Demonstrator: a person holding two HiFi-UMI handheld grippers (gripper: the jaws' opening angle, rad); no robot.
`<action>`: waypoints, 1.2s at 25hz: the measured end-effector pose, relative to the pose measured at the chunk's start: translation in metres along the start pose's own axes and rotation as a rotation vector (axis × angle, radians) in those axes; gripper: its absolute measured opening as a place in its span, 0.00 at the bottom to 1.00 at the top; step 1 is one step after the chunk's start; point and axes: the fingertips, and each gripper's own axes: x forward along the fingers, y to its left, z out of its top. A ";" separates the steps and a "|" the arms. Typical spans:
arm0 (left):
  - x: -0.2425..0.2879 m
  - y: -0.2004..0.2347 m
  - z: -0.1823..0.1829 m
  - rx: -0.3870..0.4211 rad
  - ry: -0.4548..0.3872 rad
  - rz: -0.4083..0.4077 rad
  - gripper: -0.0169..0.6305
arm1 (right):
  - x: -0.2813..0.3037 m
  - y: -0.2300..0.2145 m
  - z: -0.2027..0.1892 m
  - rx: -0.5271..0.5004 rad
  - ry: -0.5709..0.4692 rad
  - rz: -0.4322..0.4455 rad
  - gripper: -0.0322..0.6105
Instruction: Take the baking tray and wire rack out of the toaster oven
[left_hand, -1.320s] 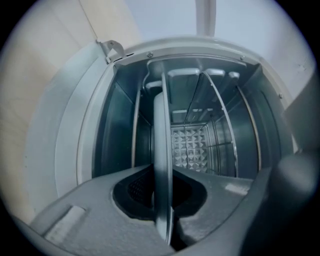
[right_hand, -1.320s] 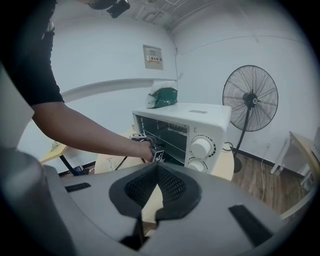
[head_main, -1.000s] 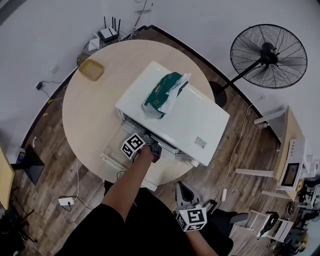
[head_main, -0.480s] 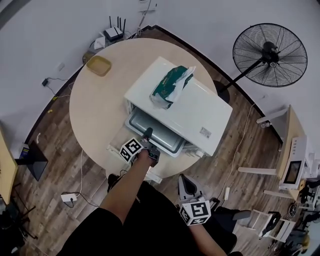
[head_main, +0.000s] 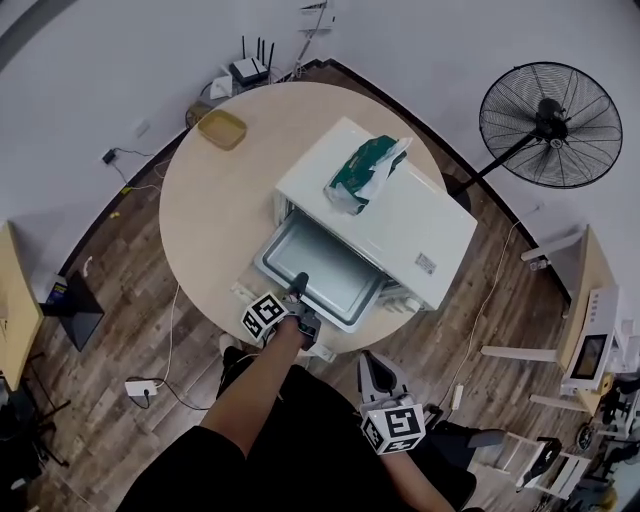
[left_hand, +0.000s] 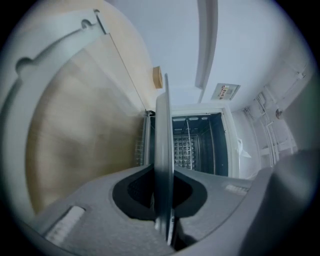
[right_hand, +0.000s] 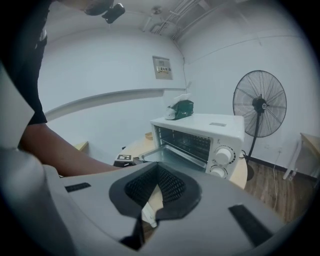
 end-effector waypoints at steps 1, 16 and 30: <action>-0.005 0.000 0.001 0.003 0.000 0.000 0.08 | 0.001 0.003 0.001 -0.021 0.000 0.005 0.05; -0.066 0.004 0.006 0.019 -0.017 -0.014 0.08 | 0.017 0.017 0.007 -0.078 -0.004 0.061 0.05; -0.117 -0.005 0.055 -0.003 -0.099 -0.053 0.08 | 0.051 0.054 0.015 -0.119 0.024 0.162 0.05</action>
